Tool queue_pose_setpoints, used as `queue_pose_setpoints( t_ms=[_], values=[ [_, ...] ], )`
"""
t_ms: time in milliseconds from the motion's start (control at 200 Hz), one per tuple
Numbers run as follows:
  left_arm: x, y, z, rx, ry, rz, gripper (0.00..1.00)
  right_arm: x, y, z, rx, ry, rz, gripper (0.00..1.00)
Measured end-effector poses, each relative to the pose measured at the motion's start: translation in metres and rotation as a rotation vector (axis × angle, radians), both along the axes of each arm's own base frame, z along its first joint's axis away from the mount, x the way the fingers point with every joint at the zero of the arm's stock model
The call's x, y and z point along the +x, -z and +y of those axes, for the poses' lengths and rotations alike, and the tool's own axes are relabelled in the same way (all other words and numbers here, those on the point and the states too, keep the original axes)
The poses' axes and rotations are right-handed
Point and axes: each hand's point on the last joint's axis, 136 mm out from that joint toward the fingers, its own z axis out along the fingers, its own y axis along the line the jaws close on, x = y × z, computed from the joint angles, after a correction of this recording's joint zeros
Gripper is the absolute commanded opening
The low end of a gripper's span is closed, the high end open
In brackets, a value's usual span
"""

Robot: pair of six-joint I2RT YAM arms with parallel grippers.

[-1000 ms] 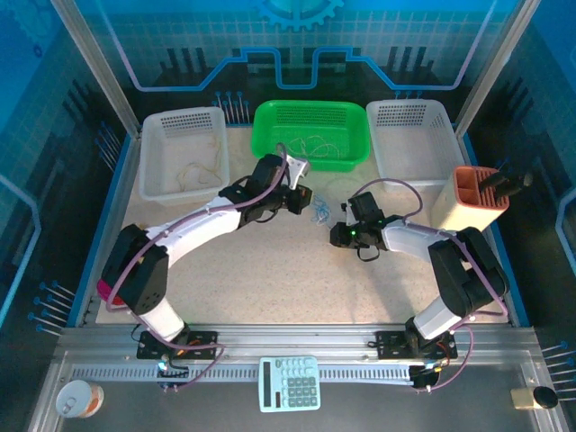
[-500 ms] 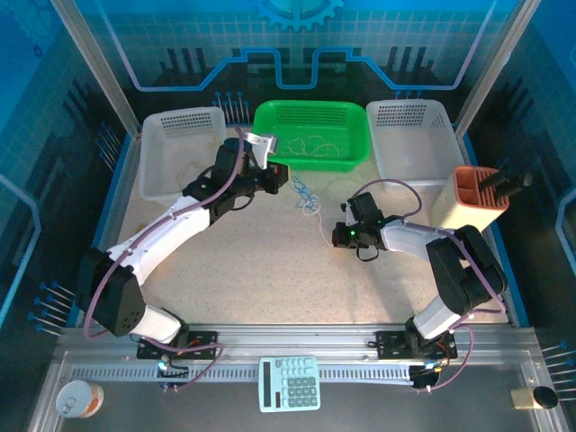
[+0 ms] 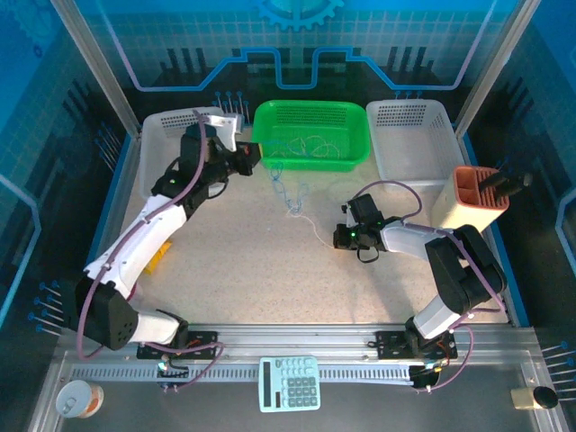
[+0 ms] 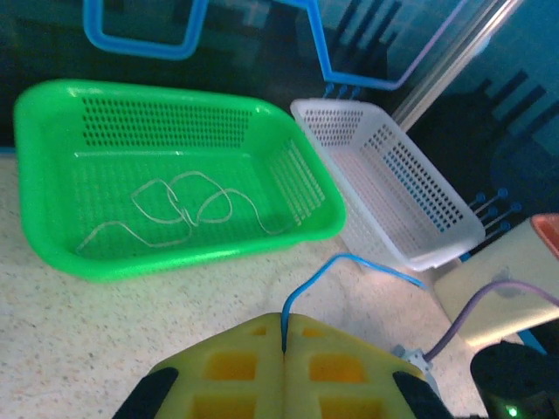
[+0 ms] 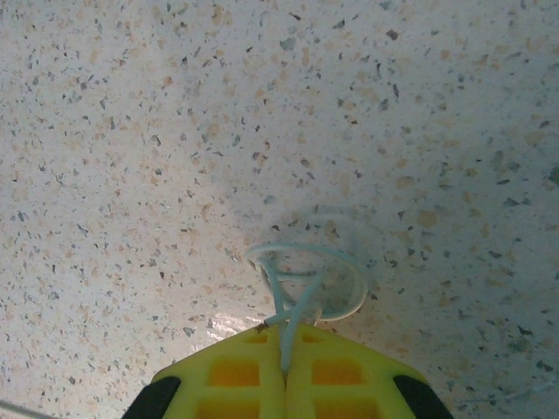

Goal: Untangle the cables

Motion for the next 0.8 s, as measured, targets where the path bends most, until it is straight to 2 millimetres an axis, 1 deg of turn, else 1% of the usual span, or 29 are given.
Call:
queue_pose_setpoints(
  t_ms=[55,155,320,380,465,495,535,575,650,700,800],
  values=[
    [0.000,-0.009,0.006,-0.006,-0.012,-0.019,0.00,0.000,0.000,0.000,0.000,0.000,0.000,0.00],
    [-0.003,-0.017,0.010,-0.013,-0.014,-0.039,0.00,0.000,0.000,0.000,-0.001,0.000,0.000,0.00],
    [-0.008,-0.020,0.003,-0.037,0.033,-0.045,0.00,0.000,0.000,0.000,-0.001,-0.005,0.001,0.00],
    [-0.010,-0.018,-0.001,-0.048,0.054,-0.043,0.00,-0.001,0.000,0.001,0.000,-0.012,0.005,0.10],
    [-0.012,-0.011,-0.006,-0.069,0.083,-0.031,0.00,-0.002,-0.005,0.004,0.005,-0.033,0.009,0.31],
    [-0.014,-0.007,-0.007,-0.076,0.095,-0.025,0.00,-0.001,-0.008,0.005,0.011,-0.035,0.008,0.37],
    [-0.015,-0.003,-0.010,-0.081,0.109,-0.019,0.00,0.001,-0.015,0.007,0.016,-0.048,-0.004,0.44],
    [-0.017,0.000,-0.012,-0.089,0.123,-0.013,0.00,0.005,-0.025,0.010,0.027,-0.053,-0.020,0.48],
    [-0.020,0.005,-0.016,-0.108,0.149,-0.002,0.00,0.013,-0.049,0.016,0.055,-0.066,-0.068,0.55],
    [-0.021,0.005,-0.018,-0.119,0.163,-0.002,0.00,0.019,-0.067,0.019,0.067,-0.077,-0.105,0.56],
    [-0.023,0.004,-0.022,-0.135,0.189,-0.012,0.00,0.029,-0.108,0.024,0.096,-0.085,-0.192,0.57]
  ],
)
